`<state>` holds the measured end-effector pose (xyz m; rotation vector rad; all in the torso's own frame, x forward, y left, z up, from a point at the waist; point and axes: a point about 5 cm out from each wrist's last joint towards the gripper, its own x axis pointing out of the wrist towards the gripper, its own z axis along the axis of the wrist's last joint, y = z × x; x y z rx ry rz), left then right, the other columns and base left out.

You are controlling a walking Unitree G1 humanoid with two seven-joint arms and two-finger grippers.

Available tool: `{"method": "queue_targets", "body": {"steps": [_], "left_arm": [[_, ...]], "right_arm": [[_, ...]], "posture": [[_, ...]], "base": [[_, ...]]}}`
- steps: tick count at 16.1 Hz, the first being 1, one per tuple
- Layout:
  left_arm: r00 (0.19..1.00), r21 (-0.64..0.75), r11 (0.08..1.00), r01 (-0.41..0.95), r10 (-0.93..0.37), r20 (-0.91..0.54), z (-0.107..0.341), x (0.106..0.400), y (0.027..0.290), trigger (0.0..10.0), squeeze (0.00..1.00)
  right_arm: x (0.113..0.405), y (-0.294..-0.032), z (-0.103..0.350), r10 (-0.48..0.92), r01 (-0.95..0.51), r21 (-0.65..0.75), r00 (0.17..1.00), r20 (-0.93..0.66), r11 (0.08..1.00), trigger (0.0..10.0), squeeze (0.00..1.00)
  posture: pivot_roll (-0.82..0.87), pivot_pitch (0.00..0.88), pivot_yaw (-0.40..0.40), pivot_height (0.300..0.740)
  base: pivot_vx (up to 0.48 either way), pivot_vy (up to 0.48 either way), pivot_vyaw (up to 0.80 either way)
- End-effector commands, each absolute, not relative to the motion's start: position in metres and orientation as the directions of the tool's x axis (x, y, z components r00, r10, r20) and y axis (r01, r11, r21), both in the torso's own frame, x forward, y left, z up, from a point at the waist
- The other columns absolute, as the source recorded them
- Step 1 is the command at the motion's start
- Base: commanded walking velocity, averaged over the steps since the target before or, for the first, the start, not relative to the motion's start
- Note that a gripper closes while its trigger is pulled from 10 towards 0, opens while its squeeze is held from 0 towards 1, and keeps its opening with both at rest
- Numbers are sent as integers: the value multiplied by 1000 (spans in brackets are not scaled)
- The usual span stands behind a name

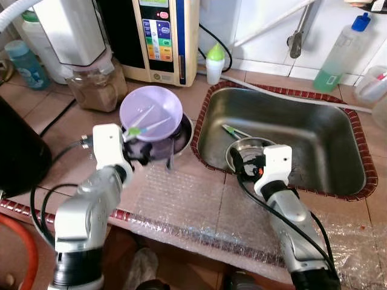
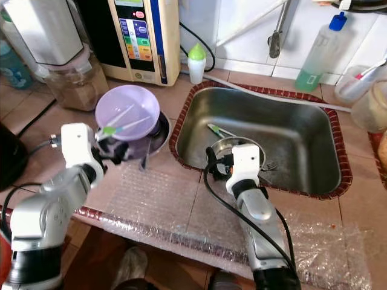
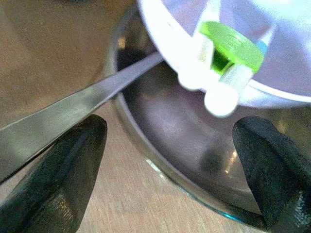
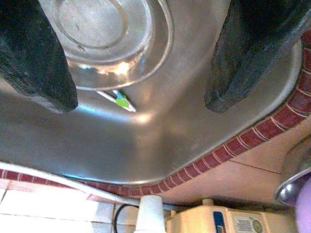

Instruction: Kitchen organization

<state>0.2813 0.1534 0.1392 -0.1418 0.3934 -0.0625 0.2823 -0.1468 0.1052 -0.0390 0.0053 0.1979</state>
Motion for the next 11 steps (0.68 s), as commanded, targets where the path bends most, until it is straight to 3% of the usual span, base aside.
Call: {"method": "queue_targets", "body": {"steps": [1, 6, 11], "left_arm": [[903, -144, 989, 34, -92, -420, 133, 275, 152, 10000, 0], [895, -124, 992, 36, -87, -437, 133, 260, 154, 10000, 0], [927, -34, 994, 102, -108, -360, 148, 269, 147, 10000, 0]], "right_arm": [[284, -145, 105, 206, -206, -42, 978, -7, 978, 10000, 0], [289, -142, 103, 215, -215, -43, 977, -5, 976, 10000, 0], [294, -137, 103, 229, -229, -40, 973, 4, 973, 10000, 0]], "posture": [[1, 8, 67, 740], [18, 0, 63, 740], [26, 0, 50, 740]], "base": [[0, 0, 0], [0, 0, 0], [0, 0, 0]]}}
